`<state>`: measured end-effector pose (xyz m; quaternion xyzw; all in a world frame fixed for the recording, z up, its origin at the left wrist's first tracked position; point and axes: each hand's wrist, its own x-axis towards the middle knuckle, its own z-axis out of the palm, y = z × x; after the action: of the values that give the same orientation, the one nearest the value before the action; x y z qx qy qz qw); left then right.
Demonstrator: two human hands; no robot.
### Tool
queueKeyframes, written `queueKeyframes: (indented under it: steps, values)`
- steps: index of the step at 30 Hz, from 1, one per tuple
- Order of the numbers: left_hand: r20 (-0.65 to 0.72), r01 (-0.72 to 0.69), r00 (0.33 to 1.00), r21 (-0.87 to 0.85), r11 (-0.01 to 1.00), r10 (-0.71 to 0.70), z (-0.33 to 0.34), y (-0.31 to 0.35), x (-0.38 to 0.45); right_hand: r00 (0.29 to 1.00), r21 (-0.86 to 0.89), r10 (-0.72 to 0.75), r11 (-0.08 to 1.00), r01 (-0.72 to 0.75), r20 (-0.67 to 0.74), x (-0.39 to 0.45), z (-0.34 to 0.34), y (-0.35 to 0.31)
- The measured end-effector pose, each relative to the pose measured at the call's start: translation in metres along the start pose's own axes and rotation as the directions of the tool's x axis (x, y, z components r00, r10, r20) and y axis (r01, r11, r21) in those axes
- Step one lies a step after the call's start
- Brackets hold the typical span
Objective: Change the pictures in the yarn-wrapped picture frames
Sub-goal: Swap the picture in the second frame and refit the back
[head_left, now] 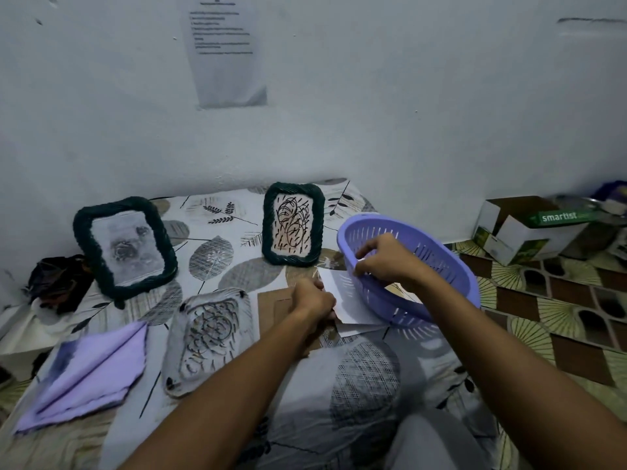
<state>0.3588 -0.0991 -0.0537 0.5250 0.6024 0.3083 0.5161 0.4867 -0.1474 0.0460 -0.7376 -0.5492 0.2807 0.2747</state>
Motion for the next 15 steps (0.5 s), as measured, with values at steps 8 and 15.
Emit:
queueKeyframes:
  steps: [8, 15]
  values:
    - [-0.025, -0.069, 0.997, 0.171, 0.983, 0.074, 0.010, 0.001, 0.001, 1.000, 0.049, 0.012, 0.999, -0.013, 0.029, 0.002, 0.017, 0.007]
    - [-0.006, -0.322, 0.941, 0.281, 0.904, 0.337, -0.018, 0.016, 0.000, 0.998, 0.113, 0.053, 0.992, -0.049, -0.028, 0.021, 0.001, 0.026]
